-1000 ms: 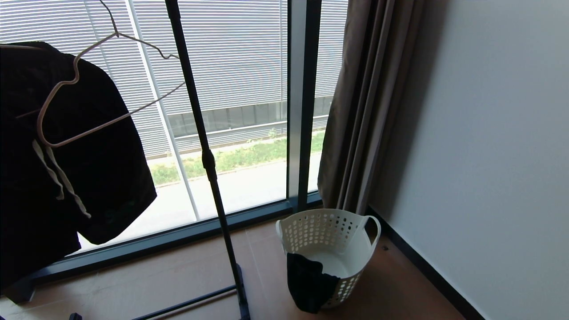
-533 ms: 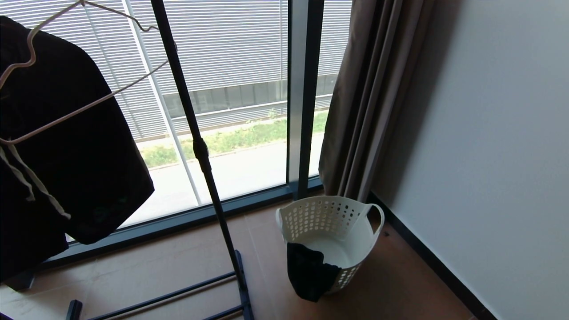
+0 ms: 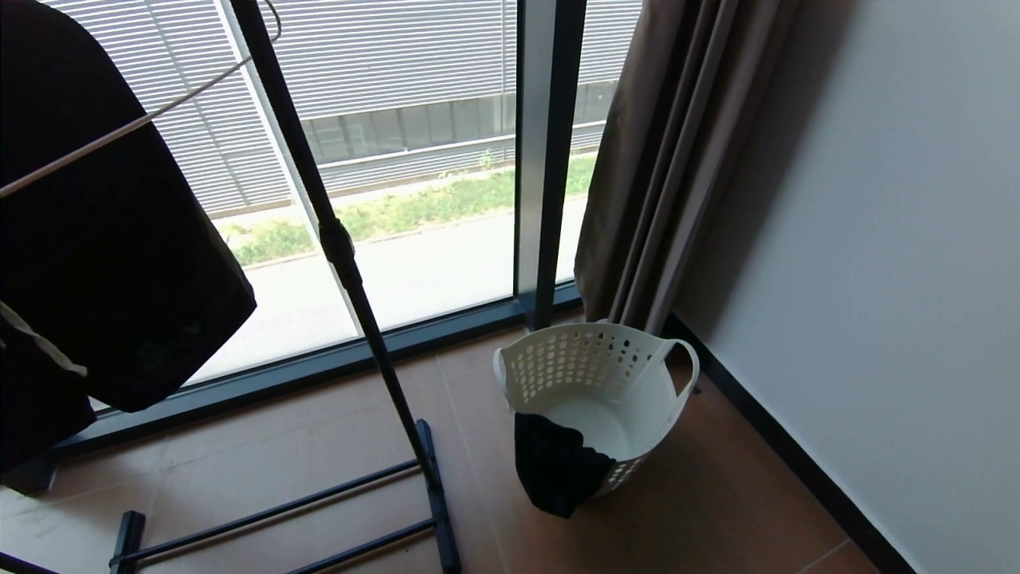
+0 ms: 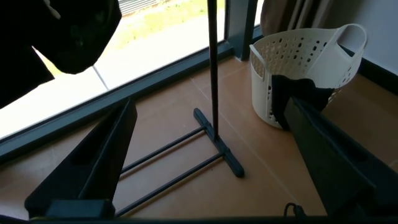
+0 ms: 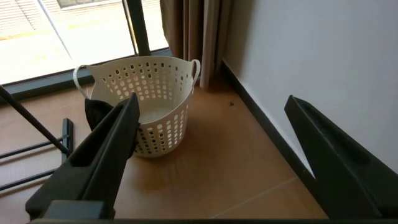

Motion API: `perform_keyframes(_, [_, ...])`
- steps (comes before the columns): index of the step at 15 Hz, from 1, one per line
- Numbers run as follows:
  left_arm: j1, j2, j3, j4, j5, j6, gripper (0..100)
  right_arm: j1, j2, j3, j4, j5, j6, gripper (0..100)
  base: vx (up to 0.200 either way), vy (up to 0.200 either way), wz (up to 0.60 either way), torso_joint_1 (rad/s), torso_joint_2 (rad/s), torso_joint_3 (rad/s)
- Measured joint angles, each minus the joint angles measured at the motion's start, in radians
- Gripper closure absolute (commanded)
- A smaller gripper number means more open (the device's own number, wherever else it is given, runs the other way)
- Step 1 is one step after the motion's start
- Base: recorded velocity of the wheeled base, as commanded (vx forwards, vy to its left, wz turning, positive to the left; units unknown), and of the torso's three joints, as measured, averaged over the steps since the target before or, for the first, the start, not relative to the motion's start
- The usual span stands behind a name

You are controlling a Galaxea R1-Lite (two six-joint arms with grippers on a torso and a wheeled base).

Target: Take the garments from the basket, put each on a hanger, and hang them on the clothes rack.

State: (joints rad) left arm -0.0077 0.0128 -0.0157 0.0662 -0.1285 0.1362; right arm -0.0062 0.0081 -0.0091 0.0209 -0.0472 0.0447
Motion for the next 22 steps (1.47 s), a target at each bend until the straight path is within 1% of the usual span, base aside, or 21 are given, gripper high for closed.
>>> perform_keyframes(3, [0.000,0.000,0.000,0.000,0.000,0.000,0,0.000,0.000,0.000,0.001,0.000,-0.002,0,0.000,0.000,0.00,-0.010,0.09,-0.116])
perform_keyframes(7, [0.000,0.000,0.000,0.000,0.000,0.001,0,0.000,0.000,0.000,0.000,0.000,0.000,0,0.000,0.000,0.00,-0.011,0.16,0.017])
perform_keyframes(14, [0.000,0.000,0.000,-0.002,0.000,0.001,0,0.000,0.000,0.000,0.000,0.000,-0.003,0,0.000,0.000,0.00,-0.001,0.19,0.180])
perform_keyframes(22, [0.000,0.000,0.000,-0.002,-0.005,0.005,0,0.000,0.000,0.000,0.007,0.001,-0.010,0,0.000,0.000,0.00,0.001,0.01,-0.019])
